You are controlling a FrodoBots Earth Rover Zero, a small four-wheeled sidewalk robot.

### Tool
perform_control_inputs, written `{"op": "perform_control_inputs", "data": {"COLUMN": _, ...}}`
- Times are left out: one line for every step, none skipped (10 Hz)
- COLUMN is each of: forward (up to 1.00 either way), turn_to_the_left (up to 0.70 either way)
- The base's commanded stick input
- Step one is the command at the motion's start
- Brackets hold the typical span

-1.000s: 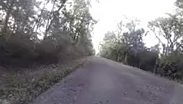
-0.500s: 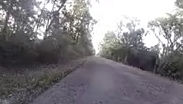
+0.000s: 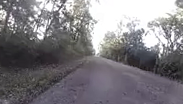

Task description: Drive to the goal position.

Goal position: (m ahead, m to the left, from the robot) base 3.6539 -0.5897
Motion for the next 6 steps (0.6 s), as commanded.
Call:
{"op": "perform_control_inputs", "data": {"forward": 0.05, "turn_to_the_left": 0.00}}
{"op": "perform_control_inputs", "data": {"forward": 0.05, "turn_to_the_left": 0.00}}
{"op": "perform_control_inputs", "data": {"forward": 0.05, "turn_to_the_left": 0.00}}
{"op": "perform_control_inputs", "data": {"forward": 0.05, "turn_to_the_left": 0.00}}
{"op": "perform_control_inputs", "data": {"forward": 0.05, "turn_to_the_left": 0.00}}
{"op": "perform_control_inputs", "data": {"forward": 0.05, "turn_to_the_left": 0.00}}
